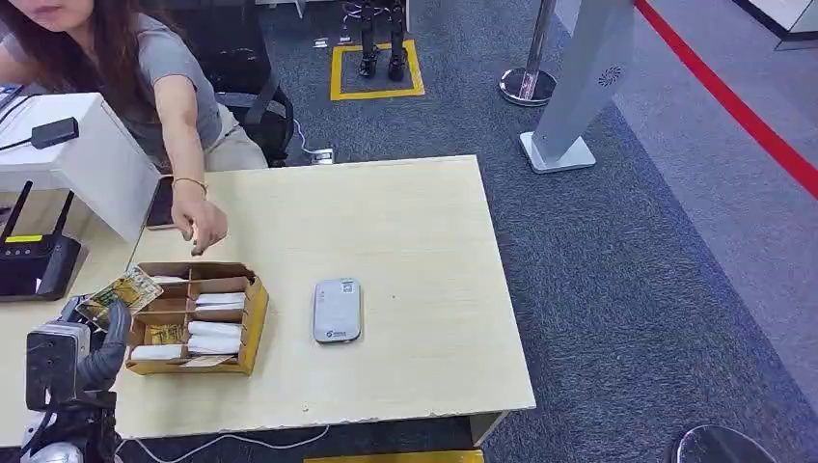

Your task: Pass the card to the sensor for recognition and then transmit it.

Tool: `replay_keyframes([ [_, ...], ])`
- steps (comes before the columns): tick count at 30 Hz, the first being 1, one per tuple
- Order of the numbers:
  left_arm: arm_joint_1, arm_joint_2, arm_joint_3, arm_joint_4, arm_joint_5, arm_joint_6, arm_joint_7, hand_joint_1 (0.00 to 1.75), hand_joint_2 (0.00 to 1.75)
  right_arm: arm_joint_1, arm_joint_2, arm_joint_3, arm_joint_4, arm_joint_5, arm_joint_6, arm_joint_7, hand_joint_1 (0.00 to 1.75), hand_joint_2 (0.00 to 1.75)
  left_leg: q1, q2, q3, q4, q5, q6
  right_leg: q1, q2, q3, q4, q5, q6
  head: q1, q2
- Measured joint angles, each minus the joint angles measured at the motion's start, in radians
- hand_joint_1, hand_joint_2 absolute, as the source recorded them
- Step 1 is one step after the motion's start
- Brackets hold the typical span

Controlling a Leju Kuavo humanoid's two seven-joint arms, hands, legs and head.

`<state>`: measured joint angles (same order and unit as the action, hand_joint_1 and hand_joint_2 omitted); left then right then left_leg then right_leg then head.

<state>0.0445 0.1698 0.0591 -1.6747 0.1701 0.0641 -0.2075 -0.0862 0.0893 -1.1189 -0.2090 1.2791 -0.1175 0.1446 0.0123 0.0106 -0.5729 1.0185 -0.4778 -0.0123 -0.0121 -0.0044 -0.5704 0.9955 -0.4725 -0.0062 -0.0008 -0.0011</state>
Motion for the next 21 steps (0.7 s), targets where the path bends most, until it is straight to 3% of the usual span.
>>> replay_keyframes([
  [10,-0.038,0.000,-0.011,0.021,-0.094,0.038,-0.002,1.75,1.75,-0.001,0.000,0.003,0.000,0.006,0.001,0.002,0.00,0.00,0.000,0.000,0.000,0.000,0.000,0.000,0.000,0.000,0.000,0.000,0.000,0.000,0.000,0.000],
  [15,-0.083,-0.002,-0.066,0.048,-0.327,0.155,0.005,1.75,1.75,-0.001,0.000,0.004,0.000,0.006,0.005,0.007,0.00,0.00,0.000,0.000,0.000,0.000,0.000,0.000,0.000,0.000,0.000,0.000,0.000,0.000,0.000,0.000],
  [18,-0.106,-0.006,-0.098,0.060,-0.380,0.179,0.009,1.75,1.75,-0.002,0.000,0.005,0.000,0.006,0.006,0.008,0.00,0.00,0.000,0.000,0.000,0.000,0.000,0.000,0.000,0.000,0.000,0.000,0.000,0.000,0.000,0.000],
  [21,-0.135,-0.011,-0.133,0.083,-0.520,0.245,0.024,1.75,1.75,-0.002,0.000,0.008,0.000,0.008,0.016,0.008,0.00,0.00,0.000,0.000,0.000,0.001,0.000,0.000,0.000,0.000,0.000,0.000,0.000,0.000,0.000,0.000],
])
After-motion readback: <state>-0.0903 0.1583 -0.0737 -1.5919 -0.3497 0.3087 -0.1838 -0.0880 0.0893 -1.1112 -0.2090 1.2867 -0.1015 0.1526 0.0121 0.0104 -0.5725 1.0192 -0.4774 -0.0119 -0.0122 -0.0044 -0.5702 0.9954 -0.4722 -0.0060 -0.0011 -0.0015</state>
